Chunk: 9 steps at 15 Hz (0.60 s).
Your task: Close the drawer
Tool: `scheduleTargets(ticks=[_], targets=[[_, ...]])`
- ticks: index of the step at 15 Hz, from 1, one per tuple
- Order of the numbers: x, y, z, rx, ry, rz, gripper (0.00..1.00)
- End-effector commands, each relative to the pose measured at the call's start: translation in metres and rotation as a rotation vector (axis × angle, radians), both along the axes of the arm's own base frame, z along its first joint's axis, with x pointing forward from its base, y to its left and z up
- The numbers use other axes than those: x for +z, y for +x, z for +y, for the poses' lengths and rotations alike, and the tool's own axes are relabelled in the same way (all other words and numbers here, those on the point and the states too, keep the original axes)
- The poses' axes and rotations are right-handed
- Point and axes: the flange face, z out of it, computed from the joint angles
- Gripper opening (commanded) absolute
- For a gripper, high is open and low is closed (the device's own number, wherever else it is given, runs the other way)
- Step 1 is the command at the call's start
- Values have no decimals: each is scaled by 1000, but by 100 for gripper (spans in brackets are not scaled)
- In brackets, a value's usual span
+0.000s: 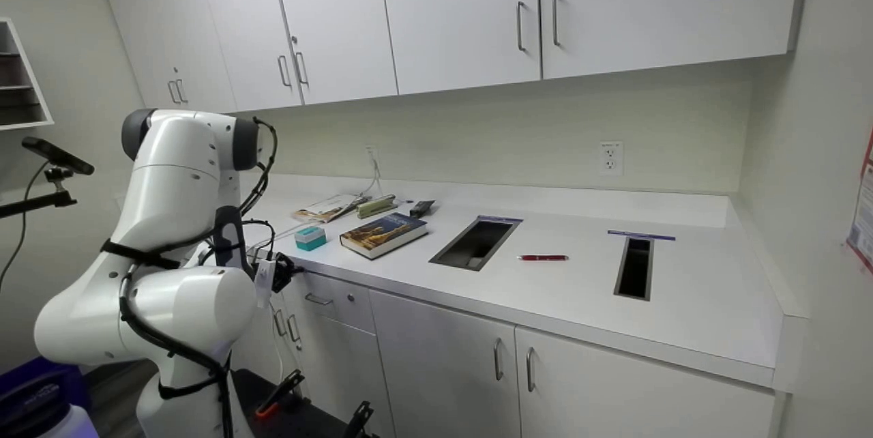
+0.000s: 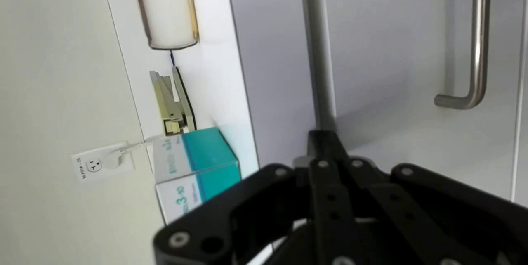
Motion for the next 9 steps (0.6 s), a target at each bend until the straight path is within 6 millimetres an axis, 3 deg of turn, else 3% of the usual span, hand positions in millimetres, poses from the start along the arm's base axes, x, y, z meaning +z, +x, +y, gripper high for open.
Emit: scheduleTargets(ticks=[1,3,6,9], targets=[[76,1,14,28,-23,-15,0],[110,-4,20,34,-27,25,0],[177,-3,25,42,-15,113,0],[237,2,20,62,2,270,0]])
